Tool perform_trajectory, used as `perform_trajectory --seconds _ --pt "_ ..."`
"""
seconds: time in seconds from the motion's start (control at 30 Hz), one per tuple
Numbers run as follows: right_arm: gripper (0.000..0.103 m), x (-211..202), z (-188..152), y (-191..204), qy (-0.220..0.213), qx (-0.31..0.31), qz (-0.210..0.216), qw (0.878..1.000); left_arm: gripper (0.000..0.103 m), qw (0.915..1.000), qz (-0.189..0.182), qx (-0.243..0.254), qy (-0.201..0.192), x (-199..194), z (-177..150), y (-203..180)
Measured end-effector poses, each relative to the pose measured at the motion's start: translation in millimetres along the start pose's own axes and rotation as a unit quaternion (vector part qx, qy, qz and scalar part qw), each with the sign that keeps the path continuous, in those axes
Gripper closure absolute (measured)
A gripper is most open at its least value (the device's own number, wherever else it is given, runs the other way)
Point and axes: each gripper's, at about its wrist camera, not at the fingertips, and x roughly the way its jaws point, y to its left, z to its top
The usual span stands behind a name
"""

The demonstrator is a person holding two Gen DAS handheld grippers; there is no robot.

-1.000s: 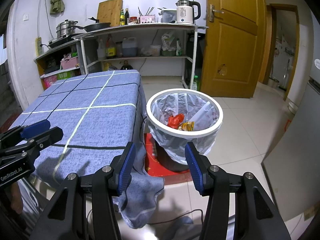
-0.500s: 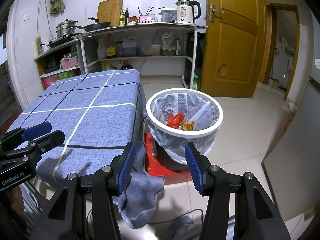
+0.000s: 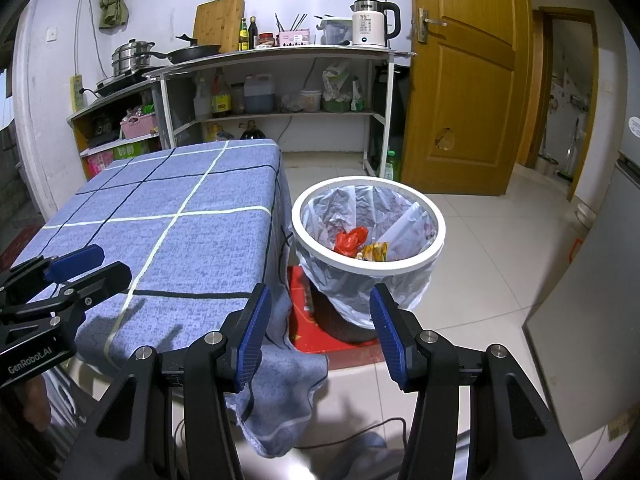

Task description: Collect trash

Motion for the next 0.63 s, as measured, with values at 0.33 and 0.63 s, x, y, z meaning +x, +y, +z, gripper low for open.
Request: perform_trajectory --seconds 0.33,0.63 --pt "0.051 1.0 -0.7 0.4 0.000 0.000 -0.001 1.000 0.047 0.9999 0.011 0.002 -0.004 -1.2 -1.2 2.0" --pt "0.051 2.8 -3.7 0.2 -0.003 -0.002 -0.001 1.000 0.047 1.0000 0.000 0.002 -0.007 -2.6 -0.1 0.0"
